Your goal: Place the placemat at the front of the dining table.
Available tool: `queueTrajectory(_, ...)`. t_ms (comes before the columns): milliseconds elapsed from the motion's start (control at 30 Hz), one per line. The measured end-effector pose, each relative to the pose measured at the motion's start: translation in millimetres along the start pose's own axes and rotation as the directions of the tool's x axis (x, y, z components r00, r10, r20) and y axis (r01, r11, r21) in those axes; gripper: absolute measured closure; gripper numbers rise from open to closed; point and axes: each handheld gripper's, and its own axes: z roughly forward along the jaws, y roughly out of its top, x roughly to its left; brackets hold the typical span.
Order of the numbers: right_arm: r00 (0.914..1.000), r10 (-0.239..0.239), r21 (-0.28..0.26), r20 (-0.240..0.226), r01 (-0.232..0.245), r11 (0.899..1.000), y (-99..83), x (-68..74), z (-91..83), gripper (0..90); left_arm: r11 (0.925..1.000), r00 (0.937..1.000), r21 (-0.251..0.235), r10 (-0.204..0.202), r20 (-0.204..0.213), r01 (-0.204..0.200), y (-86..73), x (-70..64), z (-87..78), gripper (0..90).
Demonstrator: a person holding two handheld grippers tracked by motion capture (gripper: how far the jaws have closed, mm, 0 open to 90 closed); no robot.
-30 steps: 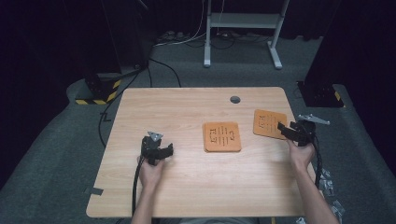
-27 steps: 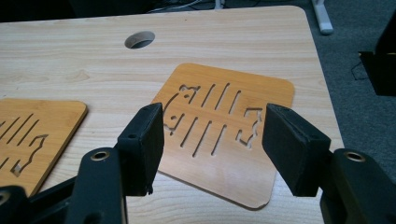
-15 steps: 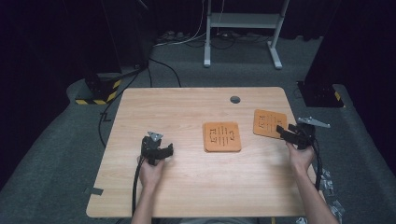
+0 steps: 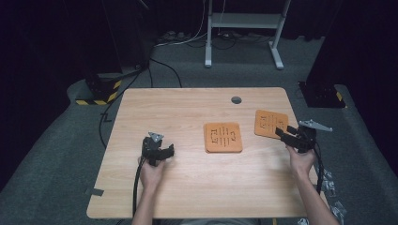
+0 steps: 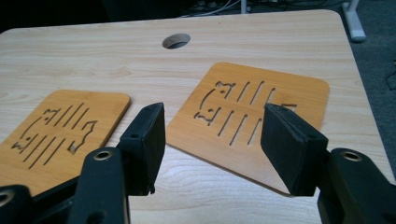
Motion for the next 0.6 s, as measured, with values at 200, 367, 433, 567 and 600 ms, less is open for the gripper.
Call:
queueTrajectory(200, 0.9997, -0.010, -0.015, -0.023, 0.010, 1.000, -2.6, 3.9, -6.3, 40.2, 1.0000, 1.0000, 0.000, 0.000, 0.000, 0.000, 0.0, 0.0, 0.0, 25.9)
queueTrajectory(367, 0.9986, -0.015, -0.030, -0.052, 0.013, 0.999, -4.8, 8.0, -13.0, 40.5, 1.0000, 1.0000, 0.000, -0.001, 0.000, 0.001, -0.1, -0.1, -0.1, 25.9)
queueTrajectory(433, 0.9982, -0.017, -0.030, -0.058, 0.015, 0.999, -5.8, 10.2, -15.0, 40.8, 1.0000, 1.0000, 0.000, -0.001, 0.000, 0.001, -0.1, -0.1, -0.1, 25.9)
queueTrajectory(567, 0.9973, -0.025, -0.043, -0.069, 0.022, 0.999, -7.8, 13.7, -18.8, 41.1, 1.0000, 1.0000, 0.000, -0.001, 0.000, 0.001, -0.1, -0.1, -0.1, 25.9)
queueTrajectory(600, 0.9968, -0.027, -0.039, -0.076, 0.024, 0.999, -8.2, 14.6, -20.0, 41.2, 1.0000, 1.0000, 0.000, -0.001, 0.000, 0.001, -0.1, -0.1, 0.0, 25.9)
